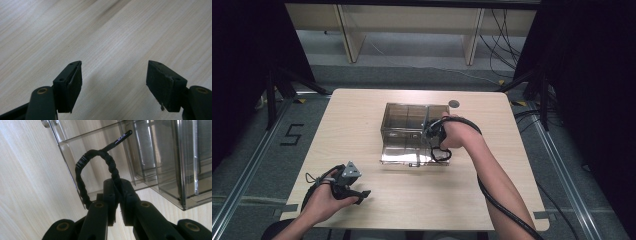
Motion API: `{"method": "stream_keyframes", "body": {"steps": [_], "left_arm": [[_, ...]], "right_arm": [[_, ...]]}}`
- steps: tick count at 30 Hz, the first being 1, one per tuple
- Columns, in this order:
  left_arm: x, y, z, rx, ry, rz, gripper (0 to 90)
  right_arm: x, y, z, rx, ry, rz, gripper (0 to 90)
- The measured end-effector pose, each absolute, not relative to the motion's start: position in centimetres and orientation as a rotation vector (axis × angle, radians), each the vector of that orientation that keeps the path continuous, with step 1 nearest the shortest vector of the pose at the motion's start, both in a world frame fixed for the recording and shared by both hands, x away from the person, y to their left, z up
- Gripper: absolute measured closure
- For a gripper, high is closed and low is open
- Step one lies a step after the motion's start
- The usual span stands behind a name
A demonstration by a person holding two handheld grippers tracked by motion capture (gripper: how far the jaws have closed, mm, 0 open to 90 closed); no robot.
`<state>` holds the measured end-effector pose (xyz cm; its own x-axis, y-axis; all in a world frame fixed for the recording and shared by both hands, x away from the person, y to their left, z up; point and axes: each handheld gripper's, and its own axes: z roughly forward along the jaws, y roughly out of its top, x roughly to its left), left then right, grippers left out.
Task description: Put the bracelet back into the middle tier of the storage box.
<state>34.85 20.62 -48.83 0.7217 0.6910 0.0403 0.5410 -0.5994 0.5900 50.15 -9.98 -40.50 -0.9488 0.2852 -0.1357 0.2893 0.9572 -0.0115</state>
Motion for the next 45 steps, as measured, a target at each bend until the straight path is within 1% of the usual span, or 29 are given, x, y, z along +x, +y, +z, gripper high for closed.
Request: {"method": "stream_keyframes", "body": {"steps": [13, 14, 20, 21, 32, 34, 35, 39, 40, 43, 45], "left_arm": [[34.8, 20.6, -48.8, 2.374, 0.933, 0.342, 28.9], [34.9, 20.6, -48.8, 2.373, 0.938, 0.354, 28.9], [34.9, 20.6, -48.8, 2.379, 0.937, 0.344, 28.9], [34.9, 20.6, -48.8, 2.378, 0.938, 0.344, 28.9], [34.9, 20.6, -48.9, 2.376, 0.939, 0.344, 28.9], [34.9, 20.6, -48.9, 2.373, 0.933, 0.353, 28.9], [34.9, 20.6, -48.9, 2.374, 0.934, 0.353, 28.9], [35.0, 20.7, -48.8, 2.389, 0.906, 0.370, 28.9], [34.9, 20.6, -48.8, 2.380, 0.938, 0.343, 28.9], [34.9, 20.6, -48.9, 2.380, 0.940, 0.342, 28.8], [34.9, 20.6, -48.9, 2.374, 0.936, 0.352, 28.8]], "right_arm": [[50.2, -9.3, -41.0, 0.410, 2.992, -0.062, 84.7], [50.0, -9.3, -41.0, 0.466, 2.992, -0.082, 84.7], [50.2, -9.3, -41.4, 0.435, 3.009, -0.036, 84.7], [50.4, -9.3, -41.5, 0.389, 3.007, -0.024, 84.7], [50.1, -9.0, -41.6, 0.455, 3.003, -0.083, 84.6], [50.2, -9.0, -41.7, 0.442, 3.005, -0.083, 84.6], [50.4, -9.0, -41.7, 0.377, 3.005, -0.060, 84.6], [50.4, -9.0, -41.9, 0.379, 3.006, -0.060, 84.6], [50.4, -9.0, -41.9, 0.399, 3.001, -0.068, 84.6], [50.5, -9.0, -42.0, 0.359, 3.007, -0.057, 84.6], [50.5, -8.9, -42.1, 0.392, 3.008, -0.062, 84.6]]}}
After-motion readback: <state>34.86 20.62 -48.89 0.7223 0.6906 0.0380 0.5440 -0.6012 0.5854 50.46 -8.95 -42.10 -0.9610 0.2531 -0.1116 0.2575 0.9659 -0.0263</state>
